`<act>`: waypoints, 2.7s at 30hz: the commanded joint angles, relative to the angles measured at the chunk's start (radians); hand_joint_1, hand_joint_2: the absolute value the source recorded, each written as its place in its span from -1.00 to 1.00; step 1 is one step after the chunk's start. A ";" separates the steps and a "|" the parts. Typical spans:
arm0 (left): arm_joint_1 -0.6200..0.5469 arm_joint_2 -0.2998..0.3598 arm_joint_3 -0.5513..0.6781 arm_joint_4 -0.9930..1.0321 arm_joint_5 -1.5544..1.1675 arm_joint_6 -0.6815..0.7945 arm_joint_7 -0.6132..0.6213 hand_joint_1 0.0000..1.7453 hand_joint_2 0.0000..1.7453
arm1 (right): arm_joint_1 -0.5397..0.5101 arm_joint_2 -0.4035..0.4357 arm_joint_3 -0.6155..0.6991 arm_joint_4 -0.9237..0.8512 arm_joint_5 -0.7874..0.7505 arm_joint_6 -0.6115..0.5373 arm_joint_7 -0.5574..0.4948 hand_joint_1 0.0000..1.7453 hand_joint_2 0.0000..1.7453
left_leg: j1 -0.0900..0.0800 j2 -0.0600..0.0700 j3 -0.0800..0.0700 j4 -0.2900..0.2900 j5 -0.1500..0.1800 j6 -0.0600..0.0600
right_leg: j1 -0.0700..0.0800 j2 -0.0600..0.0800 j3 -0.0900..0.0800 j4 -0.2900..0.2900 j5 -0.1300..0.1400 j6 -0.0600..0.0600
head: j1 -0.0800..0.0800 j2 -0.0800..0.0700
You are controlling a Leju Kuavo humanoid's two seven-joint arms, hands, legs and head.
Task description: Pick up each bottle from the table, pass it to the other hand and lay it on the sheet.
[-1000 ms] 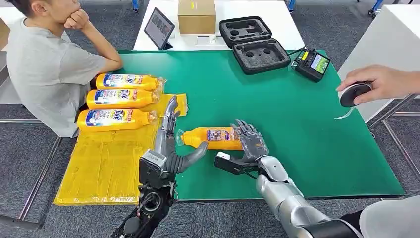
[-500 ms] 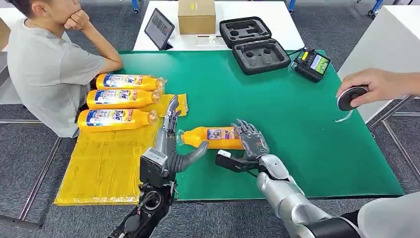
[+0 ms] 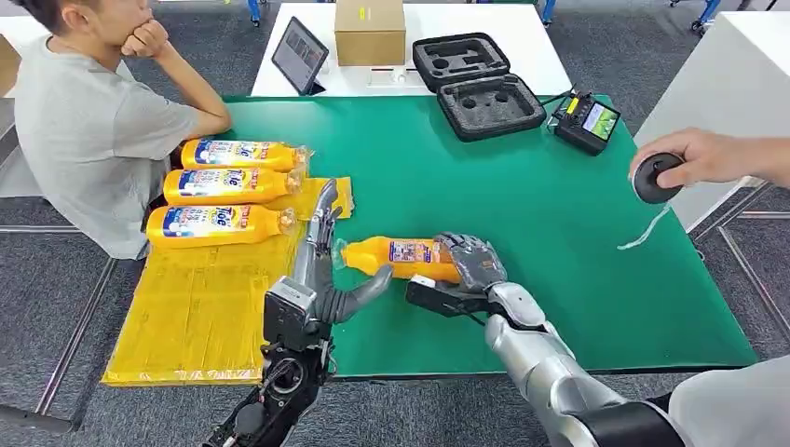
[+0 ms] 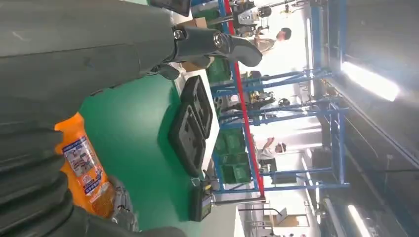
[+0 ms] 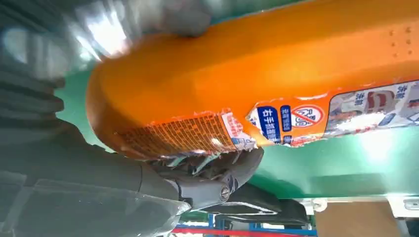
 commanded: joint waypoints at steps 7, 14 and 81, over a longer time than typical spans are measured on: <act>-0.019 0.021 0.000 0.018 -0.012 0.036 0.004 -1.00 1.00 | 0.023 0.012 -0.171 0.060 -0.276 0.191 -0.174 1.00 1.00 | 0.002 -0.002 0.006 -0.001 -0.002 -0.003 | 0.001 0.000 0.007 -0.002 -0.002 -0.002 | 0.000 0.000; -0.021 0.019 0.000 0.022 -0.010 0.035 0.004 -1.00 1.00 | 0.023 0.012 -0.166 0.060 -0.275 0.183 -0.174 1.00 1.00 | 0.001 -0.002 0.005 -0.001 -0.001 -0.002 | 0.001 0.001 0.006 -0.002 -0.001 -0.002 | 0.000 0.000; -0.130 -0.089 0.074 0.550 0.369 0.035 0.004 -1.00 1.00 | 0.145 0.047 0.033 -0.147 -0.909 0.292 -0.302 1.00 1.00 | 0.000 -0.001 0.001 0.000 -0.001 -0.001 | 0.000 0.001 0.001 0.000 -0.001 -0.001 | 0.000 0.000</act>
